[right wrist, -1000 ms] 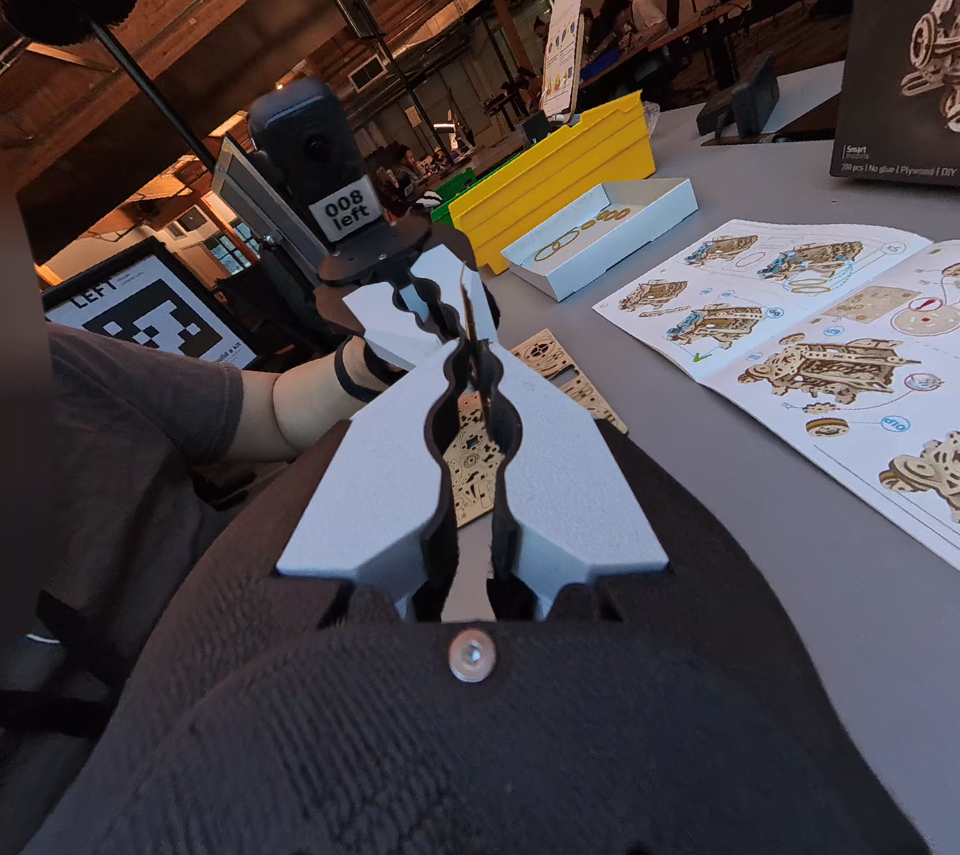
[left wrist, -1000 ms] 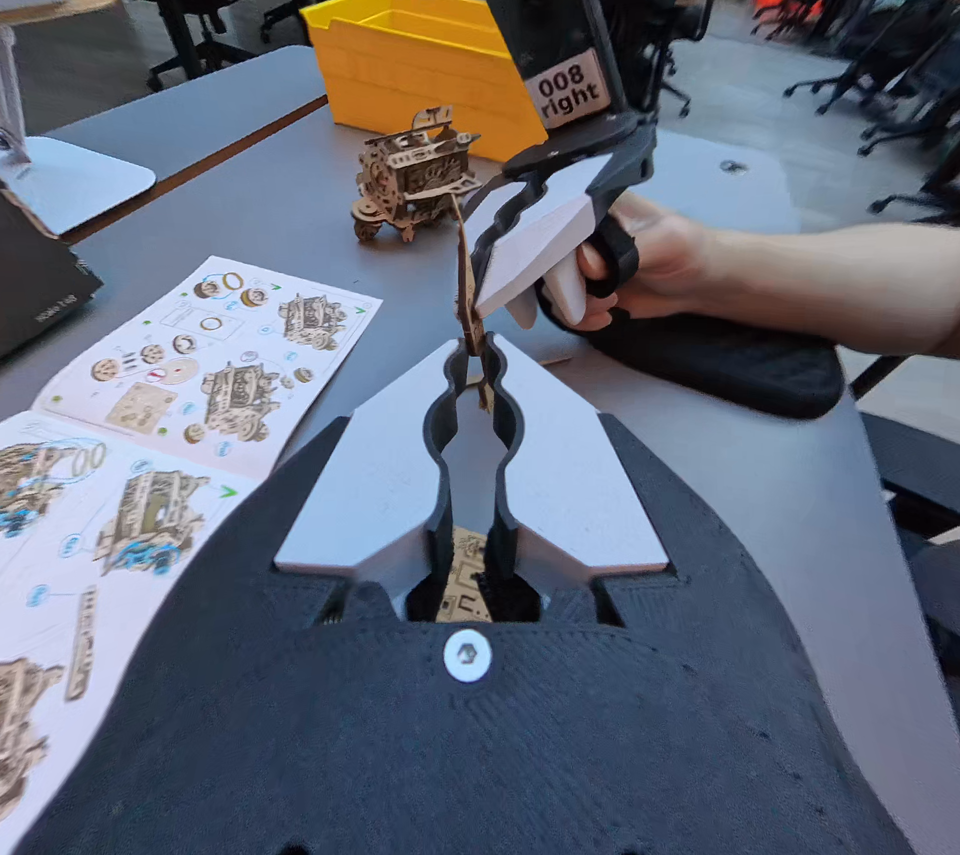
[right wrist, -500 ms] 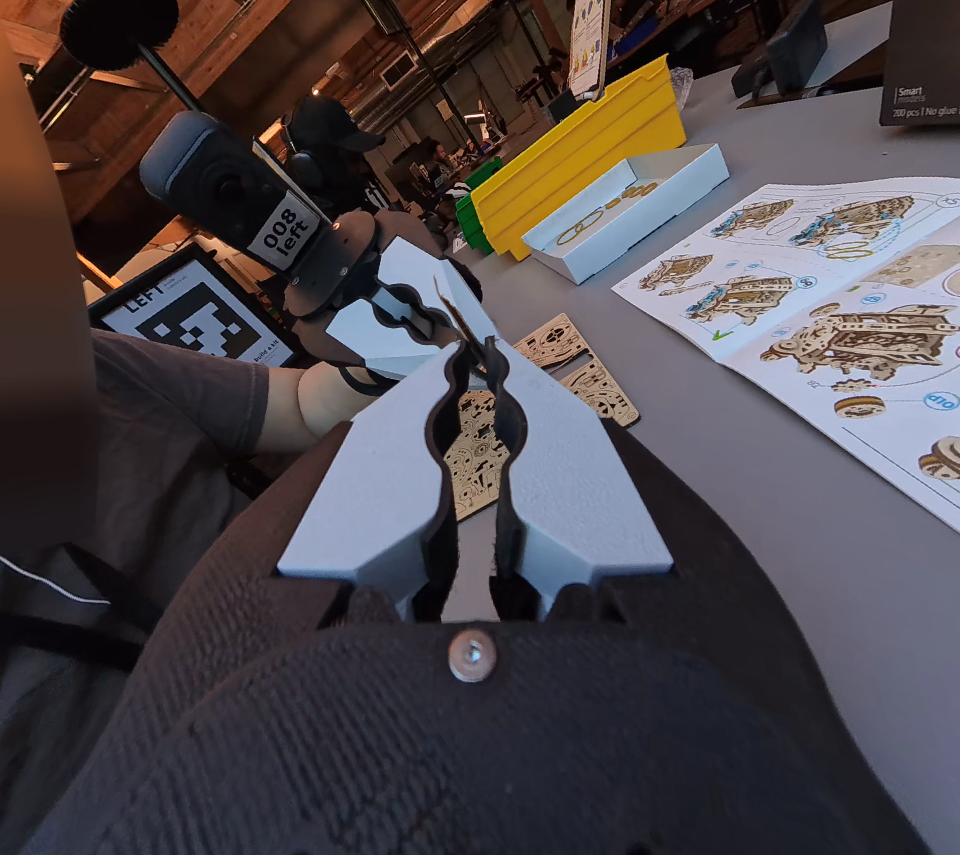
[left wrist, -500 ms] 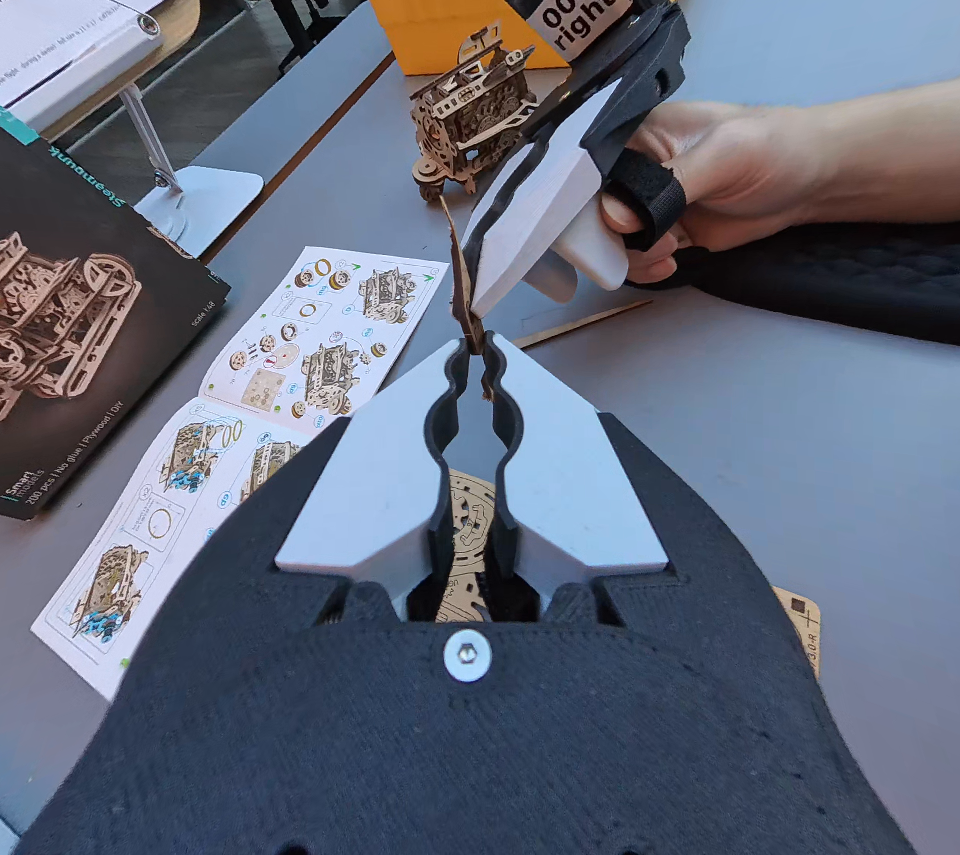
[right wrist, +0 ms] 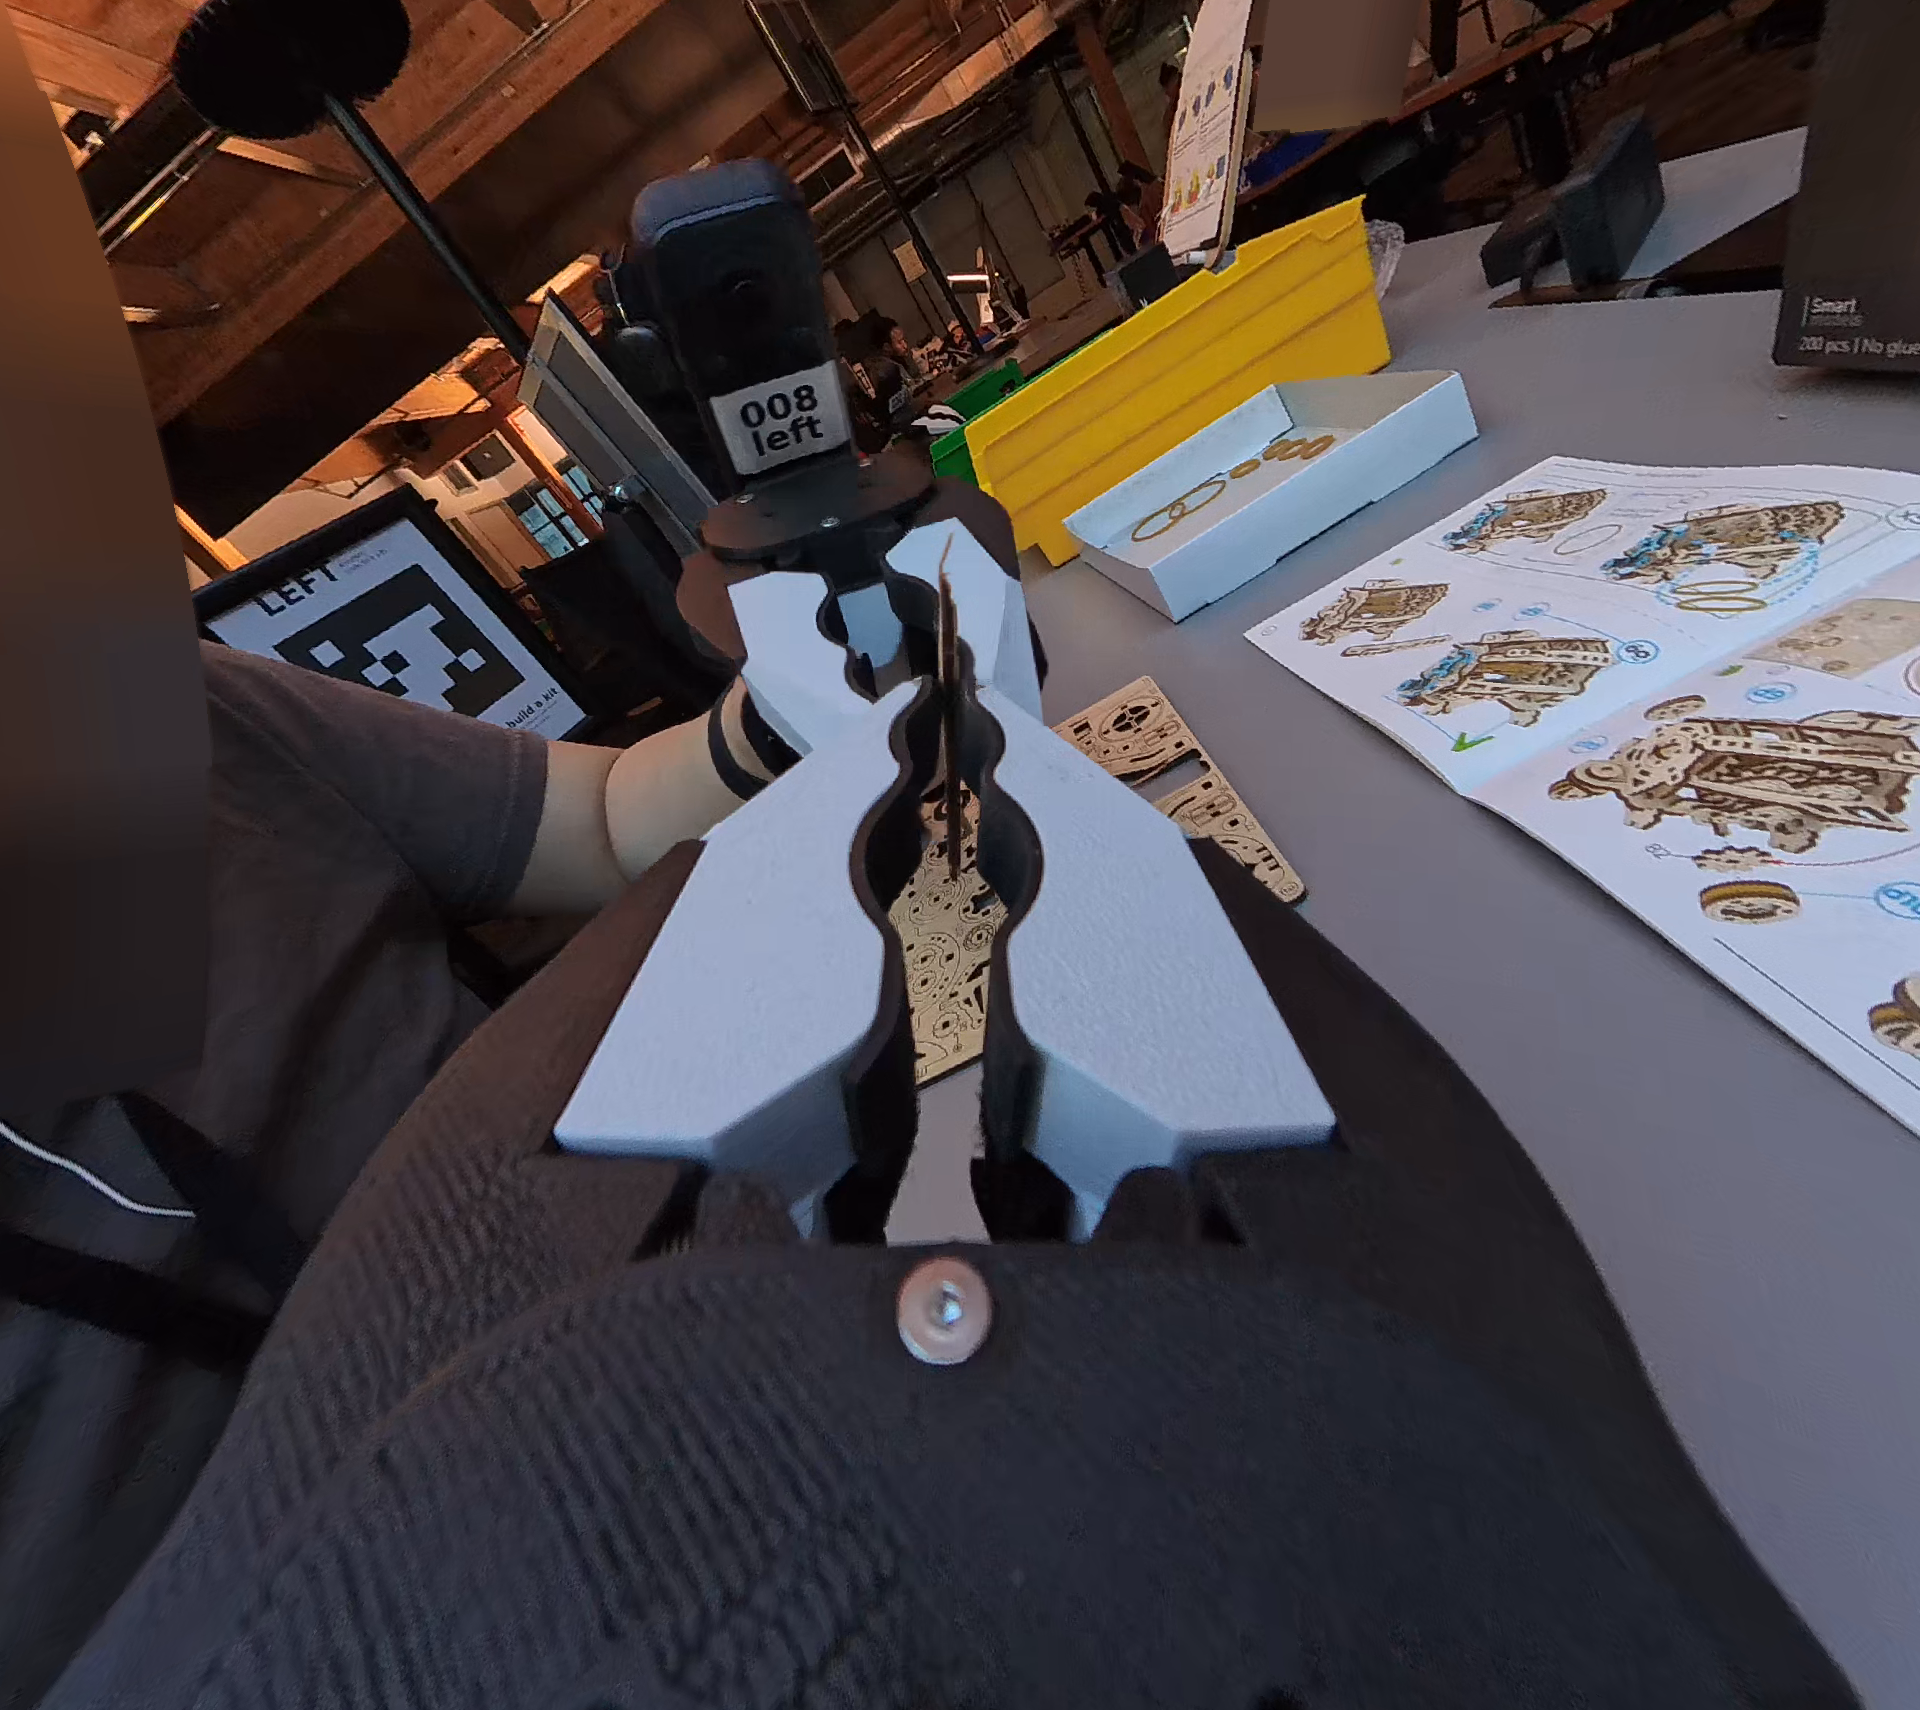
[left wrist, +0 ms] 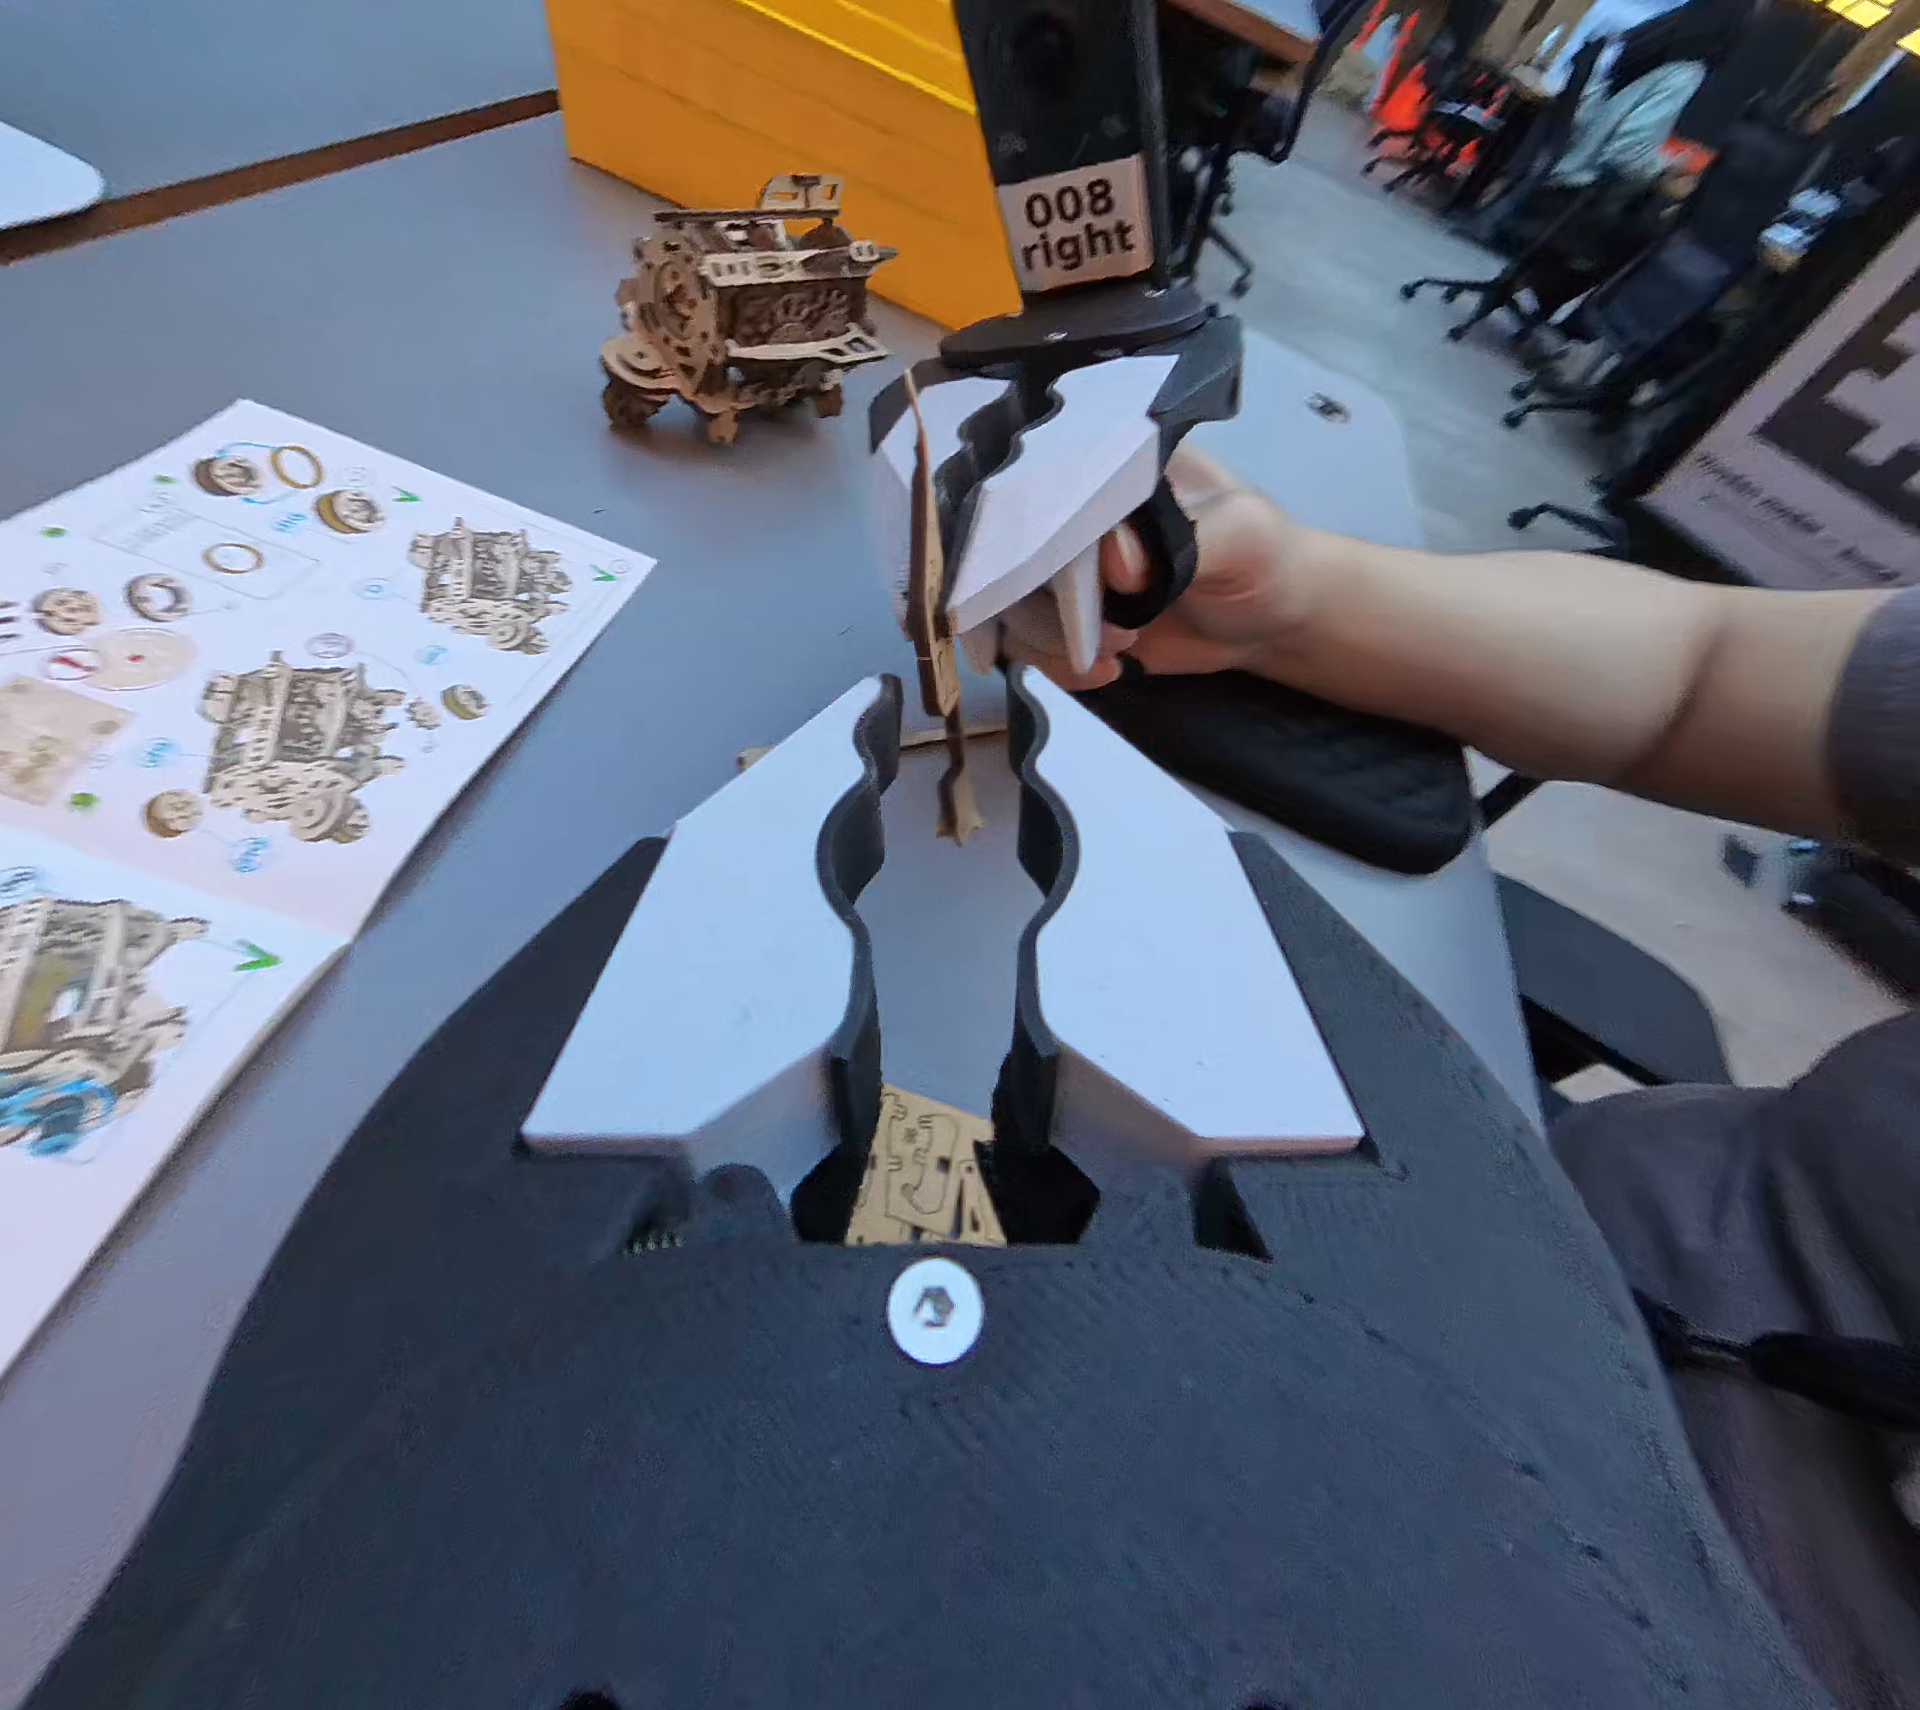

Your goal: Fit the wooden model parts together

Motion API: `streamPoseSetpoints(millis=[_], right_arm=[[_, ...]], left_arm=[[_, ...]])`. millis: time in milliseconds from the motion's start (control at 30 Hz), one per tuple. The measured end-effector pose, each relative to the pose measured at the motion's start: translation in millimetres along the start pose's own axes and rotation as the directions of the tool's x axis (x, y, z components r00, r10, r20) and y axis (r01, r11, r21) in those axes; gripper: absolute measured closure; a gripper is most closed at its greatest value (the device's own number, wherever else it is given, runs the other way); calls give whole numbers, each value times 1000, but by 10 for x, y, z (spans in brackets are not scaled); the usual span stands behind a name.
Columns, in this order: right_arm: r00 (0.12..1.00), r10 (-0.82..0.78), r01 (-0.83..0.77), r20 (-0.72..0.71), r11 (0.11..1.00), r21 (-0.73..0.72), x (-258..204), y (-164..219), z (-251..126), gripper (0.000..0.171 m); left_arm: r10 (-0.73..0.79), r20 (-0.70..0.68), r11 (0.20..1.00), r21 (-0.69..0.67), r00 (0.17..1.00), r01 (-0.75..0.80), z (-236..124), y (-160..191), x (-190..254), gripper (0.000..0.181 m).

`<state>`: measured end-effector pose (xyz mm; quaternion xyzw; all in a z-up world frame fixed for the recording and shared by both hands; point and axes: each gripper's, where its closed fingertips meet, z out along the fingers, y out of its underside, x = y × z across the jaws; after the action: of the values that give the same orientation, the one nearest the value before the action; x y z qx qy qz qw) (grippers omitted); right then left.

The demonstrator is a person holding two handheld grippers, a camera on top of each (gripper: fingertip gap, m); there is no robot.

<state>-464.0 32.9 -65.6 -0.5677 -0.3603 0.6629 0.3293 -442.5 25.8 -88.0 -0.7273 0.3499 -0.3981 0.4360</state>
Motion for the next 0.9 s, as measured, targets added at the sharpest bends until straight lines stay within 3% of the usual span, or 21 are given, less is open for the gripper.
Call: streamPoseSetpoints(millis=[33, 233, 567, 633, 733, 900], right_arm=[[1000, -6, 6, 4, 1000, -1, -16, -3, 4, 171], [999, 19, -20, 29, 999, 27, -64, -56, -11, 171], [995, 80, -81, 64, 997, 17, -96, -106, -84, 171], [997, 67, -67, 37, 998, -13, -64, -95, -112, 170], [995, 13, -18, -95, 999, -51, 126, -90, -220, 154], [948, -103, 28, -300, 969, -245, 425, 102, -366, 148]], left_arm=[[-34, -52, 999, 19, 998, 35, -4, -26, 52, 163], [-85, -129, 996, -13, 988, 84, 38, 46, 115, 181], [-209, -244, 975, 29, 947, 222, -25, -59, 153, 181], [-228, -243, 972, 2, 943, 236, -23, -22, 132, 181], [-266, -200, 963, -19, 943, 267, -32, 26, 16, 181], [-368, -187, 930, -66, 911, 362, -69, 95, -109, 181]])
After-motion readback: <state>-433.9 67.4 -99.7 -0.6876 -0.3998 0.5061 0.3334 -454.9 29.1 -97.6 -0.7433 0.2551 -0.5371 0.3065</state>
